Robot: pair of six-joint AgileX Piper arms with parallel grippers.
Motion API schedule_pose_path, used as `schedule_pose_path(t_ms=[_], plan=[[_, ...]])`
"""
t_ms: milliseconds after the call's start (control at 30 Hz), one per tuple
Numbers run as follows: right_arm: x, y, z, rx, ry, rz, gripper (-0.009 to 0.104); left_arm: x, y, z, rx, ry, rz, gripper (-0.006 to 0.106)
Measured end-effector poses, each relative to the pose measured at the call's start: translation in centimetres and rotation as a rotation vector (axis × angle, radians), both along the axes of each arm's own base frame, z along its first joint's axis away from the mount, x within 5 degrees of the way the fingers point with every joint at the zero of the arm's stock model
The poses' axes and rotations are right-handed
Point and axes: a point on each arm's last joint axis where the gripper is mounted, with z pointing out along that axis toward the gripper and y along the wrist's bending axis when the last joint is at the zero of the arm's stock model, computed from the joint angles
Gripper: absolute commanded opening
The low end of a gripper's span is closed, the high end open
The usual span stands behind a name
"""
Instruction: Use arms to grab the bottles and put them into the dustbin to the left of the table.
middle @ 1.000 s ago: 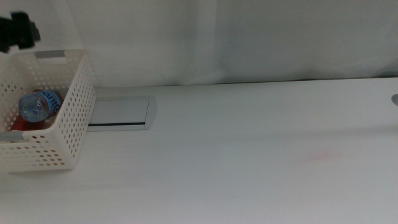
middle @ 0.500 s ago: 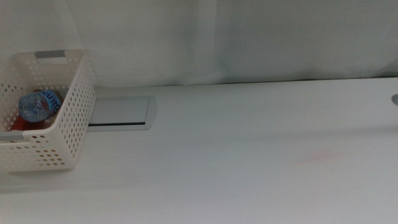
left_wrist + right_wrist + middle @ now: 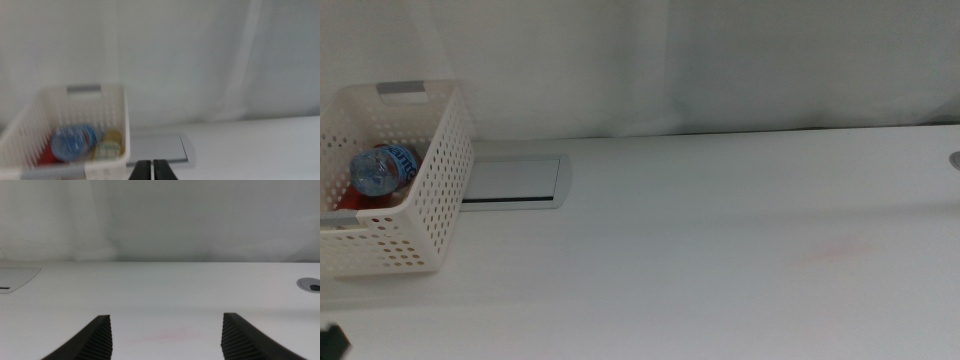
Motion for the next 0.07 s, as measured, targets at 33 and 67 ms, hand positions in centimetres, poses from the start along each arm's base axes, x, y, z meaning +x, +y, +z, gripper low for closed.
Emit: schedule_pose_path(t_ms=[33,67], plan=[[0.0,0.0,0.0,0.000,0.000,0.000,0.062,-0.1,0.0,-1.0,-0.010,0.003,0.004,-0.003],[0.0,0.0,0.0,0.000,0.000,0.000,0.062,-0.1,0.0,-2.2,-0.034,0.011,0.009,-0.003]])
